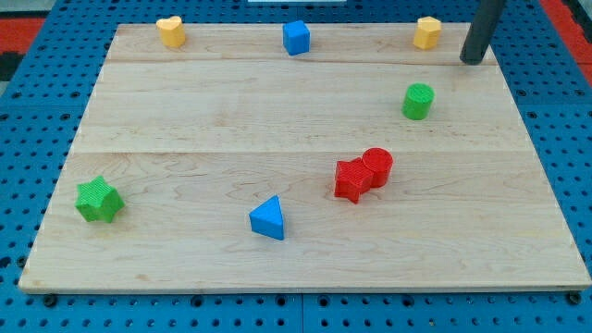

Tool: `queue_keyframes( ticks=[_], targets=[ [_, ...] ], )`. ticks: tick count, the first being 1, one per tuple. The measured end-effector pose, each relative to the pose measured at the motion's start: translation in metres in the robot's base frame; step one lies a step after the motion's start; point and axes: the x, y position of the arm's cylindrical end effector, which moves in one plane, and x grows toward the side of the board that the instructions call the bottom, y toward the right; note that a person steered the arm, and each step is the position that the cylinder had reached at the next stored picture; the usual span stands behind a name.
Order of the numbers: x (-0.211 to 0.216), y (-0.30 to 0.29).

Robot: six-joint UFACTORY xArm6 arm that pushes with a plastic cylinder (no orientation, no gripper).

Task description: Place the yellow hexagon to the bottom right of the yellow heart

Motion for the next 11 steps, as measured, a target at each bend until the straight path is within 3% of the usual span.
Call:
queue_keyframes(
  ticks=[1,3,4,5,7,9,11],
  targets=[
    [-0.044,0.004],
    [-0.017,-0.076],
    [-0.029,-0.047],
    [-0.057,-0.06],
    [-0.03,-0.169],
    [0.028,-0.257],
    [0.0,-0.376]
  ],
)
